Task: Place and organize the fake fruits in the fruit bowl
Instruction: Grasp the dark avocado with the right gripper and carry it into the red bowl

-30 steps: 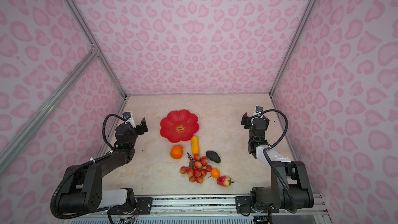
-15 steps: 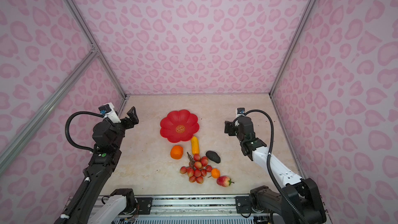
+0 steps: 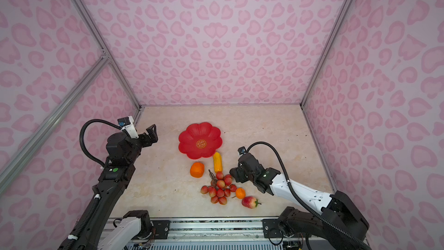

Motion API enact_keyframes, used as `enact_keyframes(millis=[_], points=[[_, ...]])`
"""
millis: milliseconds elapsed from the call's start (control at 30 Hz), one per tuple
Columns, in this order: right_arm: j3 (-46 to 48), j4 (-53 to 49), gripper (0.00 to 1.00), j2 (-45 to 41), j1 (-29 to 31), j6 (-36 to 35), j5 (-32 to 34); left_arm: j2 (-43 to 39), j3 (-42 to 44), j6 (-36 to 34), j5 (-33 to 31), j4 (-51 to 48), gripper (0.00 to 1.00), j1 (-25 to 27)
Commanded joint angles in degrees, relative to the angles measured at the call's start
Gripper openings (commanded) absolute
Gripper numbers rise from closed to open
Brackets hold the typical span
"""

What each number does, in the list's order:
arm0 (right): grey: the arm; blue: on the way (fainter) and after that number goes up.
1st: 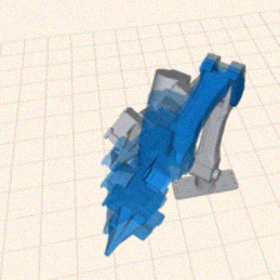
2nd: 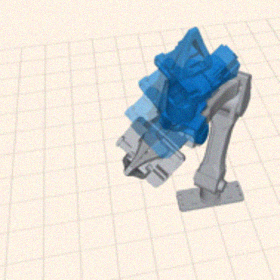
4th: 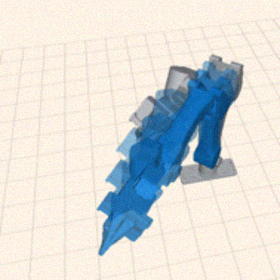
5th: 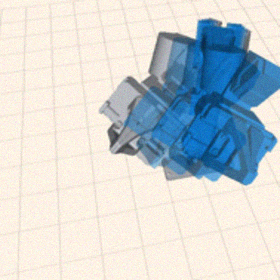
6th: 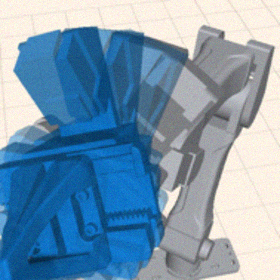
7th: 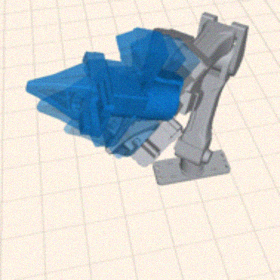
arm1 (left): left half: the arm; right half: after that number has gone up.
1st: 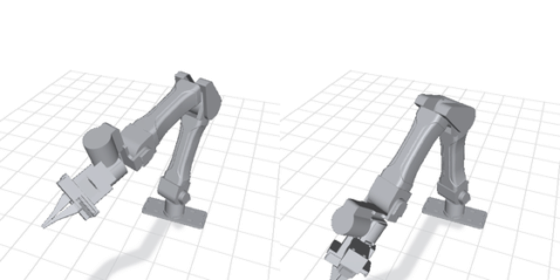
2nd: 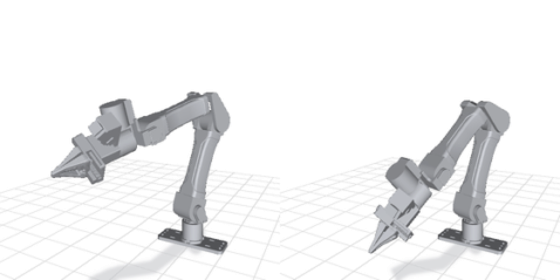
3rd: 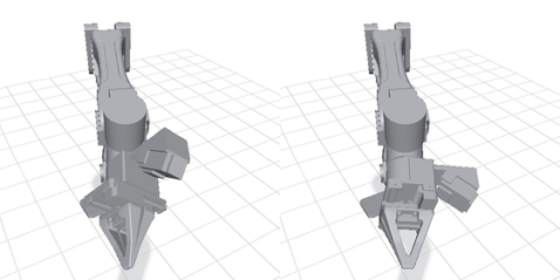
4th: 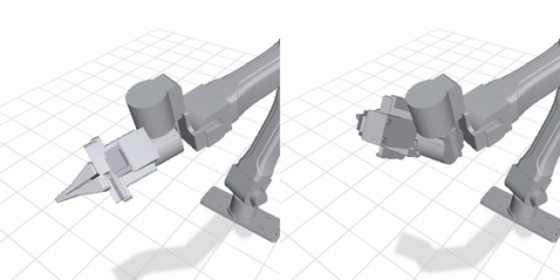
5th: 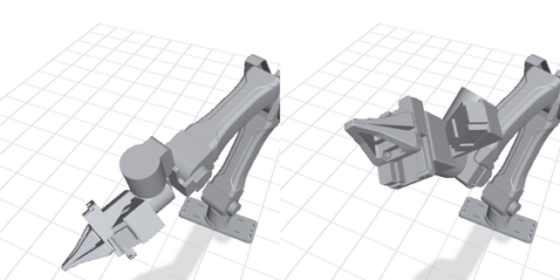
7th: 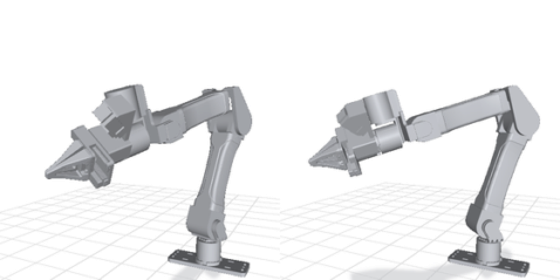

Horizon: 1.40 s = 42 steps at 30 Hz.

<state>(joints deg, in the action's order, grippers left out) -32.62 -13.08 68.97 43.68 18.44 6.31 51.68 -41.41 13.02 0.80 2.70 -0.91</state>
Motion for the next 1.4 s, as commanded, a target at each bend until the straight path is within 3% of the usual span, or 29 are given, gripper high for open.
enact_keyframes(millis=[0, 133, 200, 333, 433, 533, 667, 800, 1100, 1367], points=[[-0.5, 1.5, 0.88, 3.3, 1.4, 1.8, -1.2, -1.2, -0.4, 0.1, 1.4, -0.1, 0.96, -0.2], [-1.8, 2.7, 0.80, 9.3, 1.8, 3.0, -1.4, -2.6, 0.3, 0.1, 1.6, -0.2, 0.96, -0.3], [-2.5, 3.7, 0.70, 12.1, 1.8, 3.1, -1.6, -2.8, 0.4, 0.0, 1.5, -0.3, 0.96, -0.3], [-4.7, 2.8, 0.41, 14.0, 1.8, 2.9, 0.1, -2.9, 0.3, 0.1, 1.4, -0.7, 0.96, -0.4], [-8.0, -1.9, 0.31, 12.5, 1.6, 2.6, 5.3, -2.8, 0.3, 0.1, 1.3, -1.0, 0.96, -0.4], [-13.4, -5.7, 0.29, 11.1, 0.8, 1.9, 9.8, -2.5, 0.0, 0.5, 1.6, -1.2, 0.96, -0.6], [-22.9, -5.3, 0.28, 14.9, 0.8, -2.7, 8.0, -2.2, -0.2, 0.7, 2.1, -1.4, 0.96, -0.8], [-34.1, -3.6, 0.27, 25.2, 1.0, -4.4, 1.7, -2.1, -0.1, 1.2, 1.9, -1.7, 0.96, -1.3], [-61.0, -8.5, 0.27, 51.1, 1.5, -5.8, -3.0, -2.2, 0.0, 1.6, 1.8, -1.9, 0.96, -1.5], [-73.5, -12.9, 0.32, 65.4, 1.3, -3.9, -3.6, -1.7, -0.4, 1.7, 2.1, -2.4, 0.96, -1.6]])
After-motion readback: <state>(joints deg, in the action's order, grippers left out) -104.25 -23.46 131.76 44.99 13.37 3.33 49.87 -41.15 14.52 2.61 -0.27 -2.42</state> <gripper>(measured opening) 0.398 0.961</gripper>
